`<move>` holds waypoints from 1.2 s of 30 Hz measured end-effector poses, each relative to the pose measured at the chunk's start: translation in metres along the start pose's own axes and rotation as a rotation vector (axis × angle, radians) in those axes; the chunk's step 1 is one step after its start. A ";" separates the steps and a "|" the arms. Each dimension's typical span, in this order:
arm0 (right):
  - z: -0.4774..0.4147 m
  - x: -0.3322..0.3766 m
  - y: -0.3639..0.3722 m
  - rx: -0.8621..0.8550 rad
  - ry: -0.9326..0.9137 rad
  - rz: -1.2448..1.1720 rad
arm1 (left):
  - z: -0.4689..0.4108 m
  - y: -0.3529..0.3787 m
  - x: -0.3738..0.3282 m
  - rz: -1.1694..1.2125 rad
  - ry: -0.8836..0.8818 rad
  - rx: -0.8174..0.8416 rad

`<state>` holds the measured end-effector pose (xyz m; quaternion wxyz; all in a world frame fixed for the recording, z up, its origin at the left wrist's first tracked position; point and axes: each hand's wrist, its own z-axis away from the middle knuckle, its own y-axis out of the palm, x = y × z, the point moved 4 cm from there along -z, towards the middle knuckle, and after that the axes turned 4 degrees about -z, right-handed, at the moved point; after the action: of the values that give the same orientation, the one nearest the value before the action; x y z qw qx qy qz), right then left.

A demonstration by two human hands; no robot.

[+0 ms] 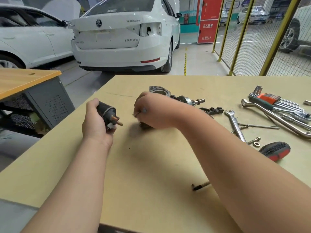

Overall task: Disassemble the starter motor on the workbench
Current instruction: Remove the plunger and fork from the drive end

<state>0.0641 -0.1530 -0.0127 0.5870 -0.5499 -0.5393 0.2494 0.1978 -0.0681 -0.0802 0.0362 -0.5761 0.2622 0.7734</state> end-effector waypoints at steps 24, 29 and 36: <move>0.070 -0.119 -0.033 -0.574 0.503 -0.206 | 0.050 0.057 0.018 -1.360 0.947 0.636; 0.094 -0.118 -0.049 -0.577 0.468 -0.091 | 0.068 0.061 0.029 -1.392 1.125 0.703; 0.146 -0.135 -0.066 -0.437 0.508 0.048 | 0.075 0.074 0.039 -1.301 1.084 0.847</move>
<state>-0.1275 -0.2355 -0.0279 0.5648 -0.7199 -0.4033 -0.0030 0.0934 -0.1076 -0.0741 0.5397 -0.8290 0.1297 0.0687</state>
